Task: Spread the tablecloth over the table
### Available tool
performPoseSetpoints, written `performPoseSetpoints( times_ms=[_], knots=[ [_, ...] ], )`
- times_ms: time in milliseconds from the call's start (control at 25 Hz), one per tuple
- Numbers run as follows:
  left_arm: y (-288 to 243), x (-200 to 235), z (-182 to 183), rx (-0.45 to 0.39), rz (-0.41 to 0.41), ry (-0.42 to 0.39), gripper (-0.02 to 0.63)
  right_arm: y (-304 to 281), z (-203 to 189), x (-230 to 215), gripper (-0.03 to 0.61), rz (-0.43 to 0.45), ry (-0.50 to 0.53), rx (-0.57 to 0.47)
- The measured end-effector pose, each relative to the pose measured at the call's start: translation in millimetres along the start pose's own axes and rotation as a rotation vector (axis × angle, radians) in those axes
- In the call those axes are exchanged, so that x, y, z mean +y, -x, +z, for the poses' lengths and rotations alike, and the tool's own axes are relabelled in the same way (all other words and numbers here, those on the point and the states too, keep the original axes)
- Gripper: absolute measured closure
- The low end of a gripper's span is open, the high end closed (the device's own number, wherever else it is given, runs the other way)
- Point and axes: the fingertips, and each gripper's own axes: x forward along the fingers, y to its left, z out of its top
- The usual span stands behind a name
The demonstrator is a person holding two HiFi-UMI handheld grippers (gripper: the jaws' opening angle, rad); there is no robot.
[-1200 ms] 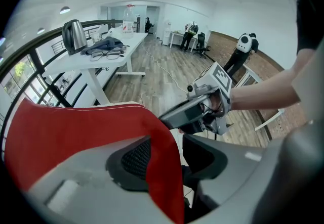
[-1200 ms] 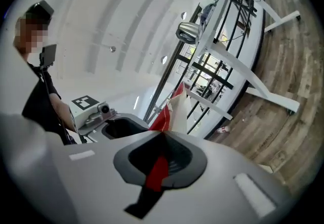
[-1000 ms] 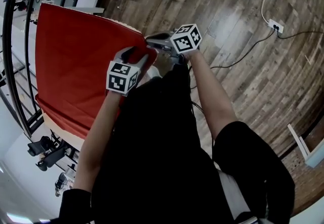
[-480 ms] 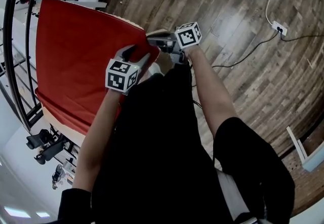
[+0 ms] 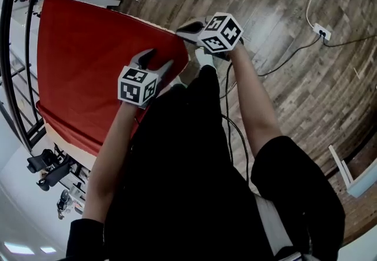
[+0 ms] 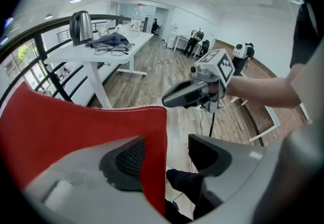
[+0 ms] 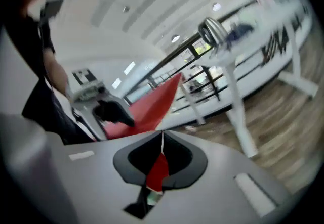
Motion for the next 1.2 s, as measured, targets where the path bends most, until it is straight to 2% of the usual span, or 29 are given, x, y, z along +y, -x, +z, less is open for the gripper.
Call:
performPoseSetpoints(
  times_ms=[40,80,120,280,360,440,600,800,1040,1200],
  knots=[
    [-0.3,-0.2,0.4,-0.001,-0.001,0.001,0.327,3.3,2.3,-12.1,0.561,-0.147,0.14,0.076],
    [-0.3,-0.2,0.1,-0.004,-0.002,0.002,0.331,6.6,2.7,-22.3,0.561,-0.252,0.235,0.128],
    [-0.3,-0.5,-0.5,-0.007,-0.001,0.003,0.336,9.1,2.3,-26.5,0.561,-0.285,0.257,0.14],
    [0.7,0.2,-1.1,-0.042,0.018,0.018,0.341,17.2,6.9,-4.5,0.562,-0.154,0.059,-0.031],
    [6.8,0.3,-3.7,-0.085,0.043,0.043,0.334,17.6,8.2,15.7,0.563,-0.099,0.002,-0.101],
    [19.7,-0.7,-10.4,-0.145,0.069,0.089,0.336,10.5,8.2,39.6,0.563,-0.047,-0.018,-0.13],
    [57.1,12.4,-38.5,-0.24,0.12,0.193,0.445,-21.6,12.6,92.4,0.563,0.008,0.065,-0.086],
    [112.9,41.7,-85.6,-0.35,0.232,0.3,0.599,-71.7,26.5,158.1,0.563,0.066,0.199,-0.016],
    [188.5,64.1,-159.6,-0.547,0.333,0.467,0.607,-150.6,26.0,240.4,0.563,0.135,0.418,0.109],
    [248.2,57.8,-234.4,-0.613,0.378,0.509,0.609,-203.6,16.9,328.8,0.563,0.169,0.454,0.101]
  ],
)
